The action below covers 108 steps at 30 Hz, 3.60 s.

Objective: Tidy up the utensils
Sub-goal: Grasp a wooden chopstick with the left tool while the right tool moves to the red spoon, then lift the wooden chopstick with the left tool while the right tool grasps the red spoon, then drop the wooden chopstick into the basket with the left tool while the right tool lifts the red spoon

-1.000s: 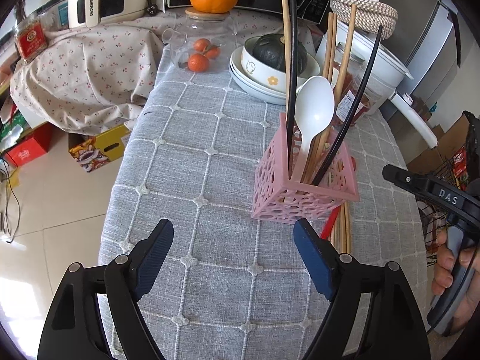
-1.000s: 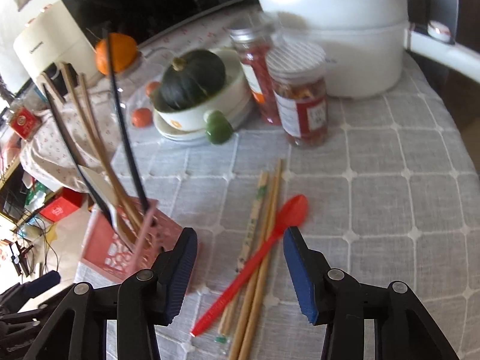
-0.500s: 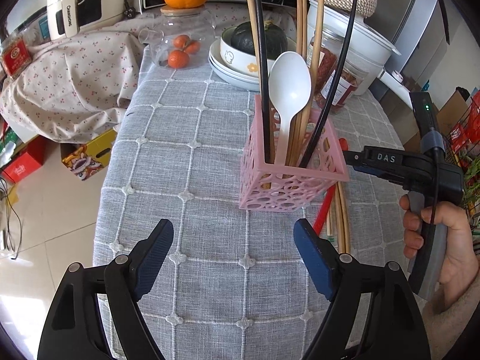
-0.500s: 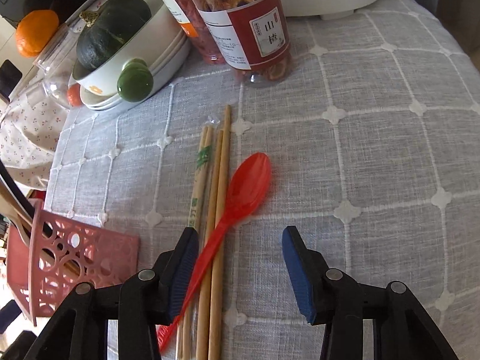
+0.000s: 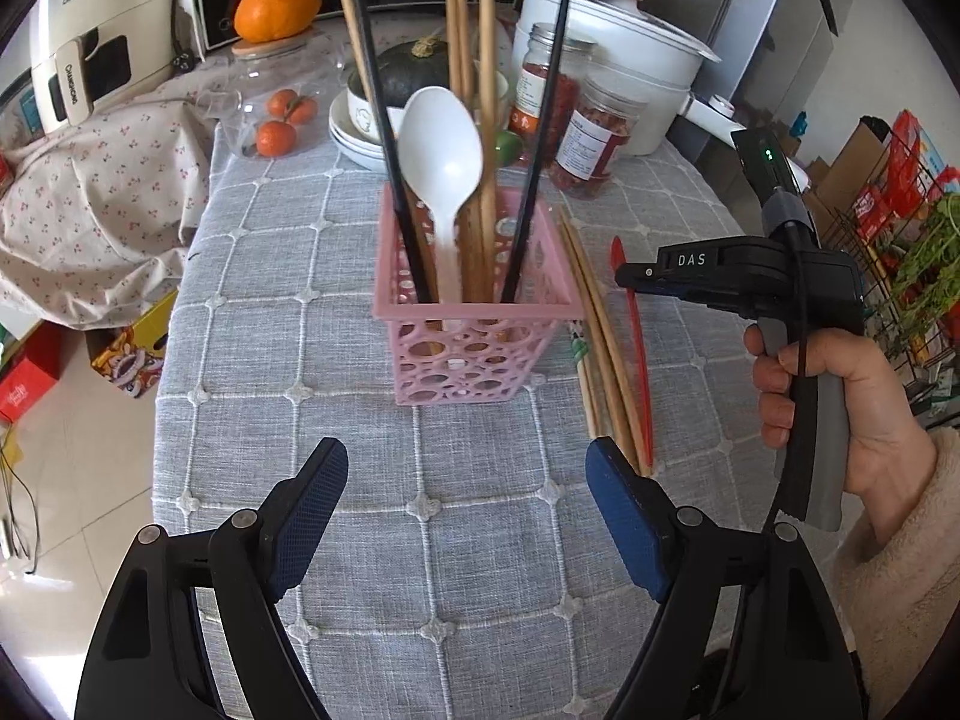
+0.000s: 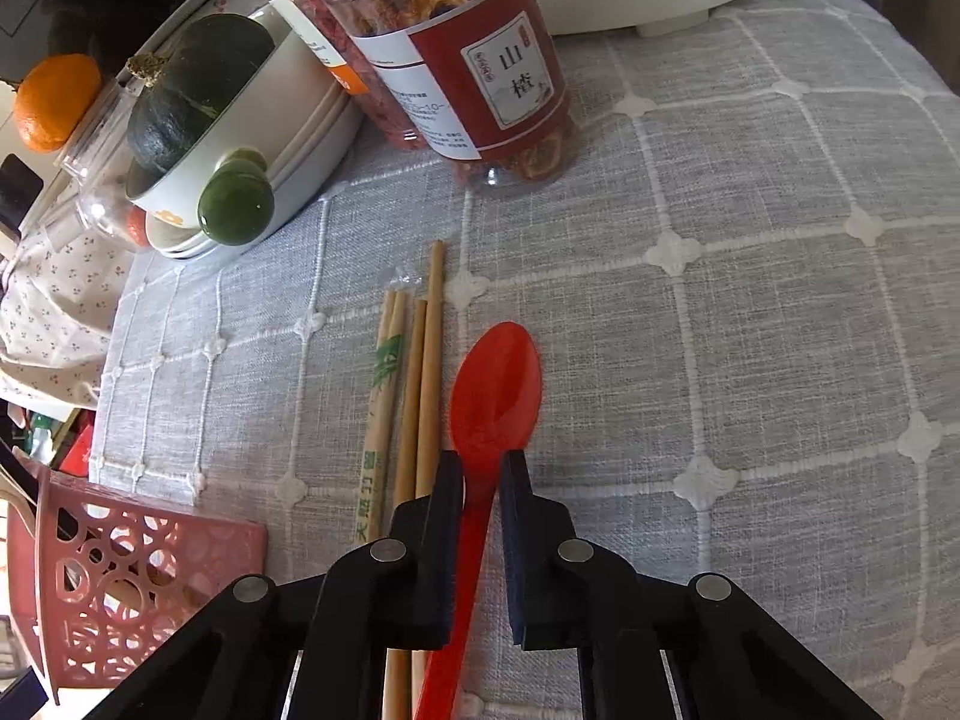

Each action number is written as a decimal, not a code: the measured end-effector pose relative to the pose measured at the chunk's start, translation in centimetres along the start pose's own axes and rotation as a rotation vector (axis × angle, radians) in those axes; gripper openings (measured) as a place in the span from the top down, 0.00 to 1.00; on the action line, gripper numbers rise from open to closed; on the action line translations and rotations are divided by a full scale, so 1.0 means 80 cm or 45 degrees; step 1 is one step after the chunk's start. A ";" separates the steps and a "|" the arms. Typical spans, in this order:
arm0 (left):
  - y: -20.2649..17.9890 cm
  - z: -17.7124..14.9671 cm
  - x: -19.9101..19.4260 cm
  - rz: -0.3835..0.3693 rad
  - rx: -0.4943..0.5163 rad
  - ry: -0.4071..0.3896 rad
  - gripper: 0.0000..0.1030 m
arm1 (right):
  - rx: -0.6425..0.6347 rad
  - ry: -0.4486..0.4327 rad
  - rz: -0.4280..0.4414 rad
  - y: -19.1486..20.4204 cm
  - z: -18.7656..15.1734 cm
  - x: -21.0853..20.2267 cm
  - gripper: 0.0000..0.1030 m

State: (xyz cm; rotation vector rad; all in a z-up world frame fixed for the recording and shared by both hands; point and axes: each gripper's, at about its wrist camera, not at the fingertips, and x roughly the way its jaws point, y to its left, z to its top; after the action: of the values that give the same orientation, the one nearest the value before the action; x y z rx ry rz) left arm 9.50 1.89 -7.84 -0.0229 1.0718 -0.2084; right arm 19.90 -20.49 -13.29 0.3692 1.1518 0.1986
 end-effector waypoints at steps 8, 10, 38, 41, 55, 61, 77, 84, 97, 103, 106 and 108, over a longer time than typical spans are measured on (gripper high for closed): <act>-0.074 0.002 0.014 -0.065 0.134 0.091 0.47 | 0.014 -0.013 -0.003 -0.050 -0.015 -0.057 1.00; -0.094 0.010 0.024 -0.082 0.145 0.120 0.56 | -0.001 -0.010 -0.018 -0.063 -0.024 -0.070 1.00; -0.127 0.155 0.195 0.130 -0.029 0.360 0.94 | 0.146 0.057 0.071 -0.150 -0.032 -0.100 0.76; -0.128 0.158 0.202 0.144 -0.023 0.368 0.94 | 0.155 0.064 0.073 -0.152 -0.031 -0.097 0.76; -0.143 0.155 0.172 0.119 0.109 0.229 0.94 | 0.117 0.075 0.036 -0.133 -0.030 -0.084 0.72; -0.148 0.127 0.080 -0.007 0.172 0.061 0.94 | 0.070 0.071 0.015 -0.109 -0.028 -0.078 0.65; -0.041 0.040 -0.068 -0.110 0.051 -0.308 0.94 | -0.166 0.069 -0.216 -0.012 -0.012 -0.019 0.53; -0.019 0.038 -0.071 -0.102 0.014 -0.372 0.94 | -0.171 0.055 -0.331 0.000 -0.006 0.007 0.54; 0.000 0.038 -0.106 -0.114 -0.034 -0.572 0.94 | -0.147 -0.063 -0.243 -0.009 -0.004 -0.015 0.74; -0.002 0.043 -0.149 -0.077 -0.020 -0.928 0.94 | -0.168 -0.229 -0.128 0.003 -0.004 -0.067 0.74; -0.005 0.052 -0.150 -0.022 -0.015 -1.056 0.94 | -0.184 -0.308 -0.094 0.012 -0.007 -0.087 0.74; -0.006 0.061 -0.142 0.009 -0.028 -1.099 0.94 | -0.206 -0.352 -0.083 0.016 -0.011 -0.099 0.74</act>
State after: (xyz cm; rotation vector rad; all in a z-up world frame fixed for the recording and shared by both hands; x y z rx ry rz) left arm 8.45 3.07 4.47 -0.1177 0.2137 -0.1548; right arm 15.94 -21.86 -6.36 0.2075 0.8675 0.1761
